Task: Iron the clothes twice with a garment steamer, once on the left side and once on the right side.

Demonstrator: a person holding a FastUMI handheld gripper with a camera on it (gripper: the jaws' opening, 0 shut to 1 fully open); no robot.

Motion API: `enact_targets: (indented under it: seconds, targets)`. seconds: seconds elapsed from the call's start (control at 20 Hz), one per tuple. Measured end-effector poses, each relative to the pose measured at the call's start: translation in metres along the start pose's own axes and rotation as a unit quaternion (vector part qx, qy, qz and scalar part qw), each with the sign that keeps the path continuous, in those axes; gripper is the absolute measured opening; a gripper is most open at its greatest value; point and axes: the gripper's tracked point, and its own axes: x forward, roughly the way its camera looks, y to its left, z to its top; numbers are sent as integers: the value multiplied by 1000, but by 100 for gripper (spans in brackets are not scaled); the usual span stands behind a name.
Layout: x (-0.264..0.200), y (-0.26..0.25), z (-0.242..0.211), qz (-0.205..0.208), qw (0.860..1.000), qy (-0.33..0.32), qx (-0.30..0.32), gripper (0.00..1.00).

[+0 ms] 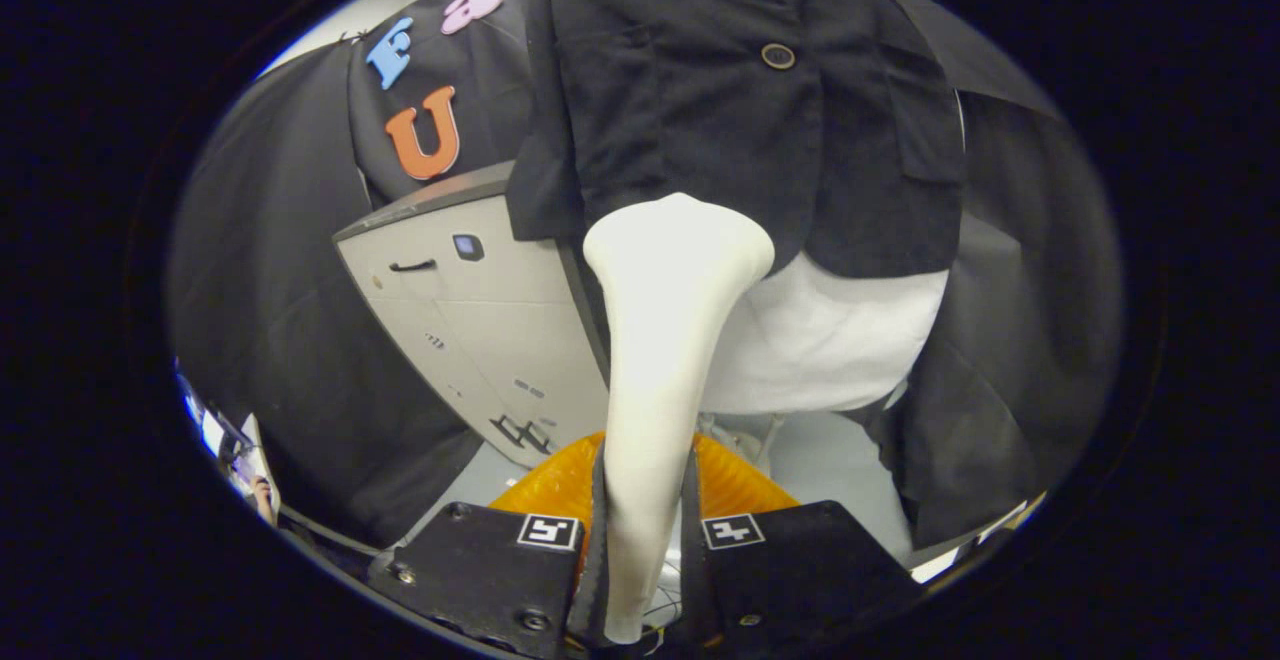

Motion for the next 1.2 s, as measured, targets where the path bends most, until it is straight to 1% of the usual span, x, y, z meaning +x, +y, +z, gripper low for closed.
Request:
enact_targets:
  seconds: [0.15,0.3,0.5,0.7,0.9,1.0,1.1,1.2]
  targets:
    - [-24,0,19,11,1000,-23,8,32]
    - [-62,-4,57,28,997,-64,20,32]
    - [-123,-31,118,29,990,-136,28,32]
    - [-172,-60,179,23,976,-214,21,32]
    - [-198,-79,244,9,959,-283,1,32]
    - [-207,-84,274,3,952,-307,-13,32]
    - [-217,-86,305,-2,941,-337,-30,32]
    - [-225,-89,341,-13,926,-374,-44,32]
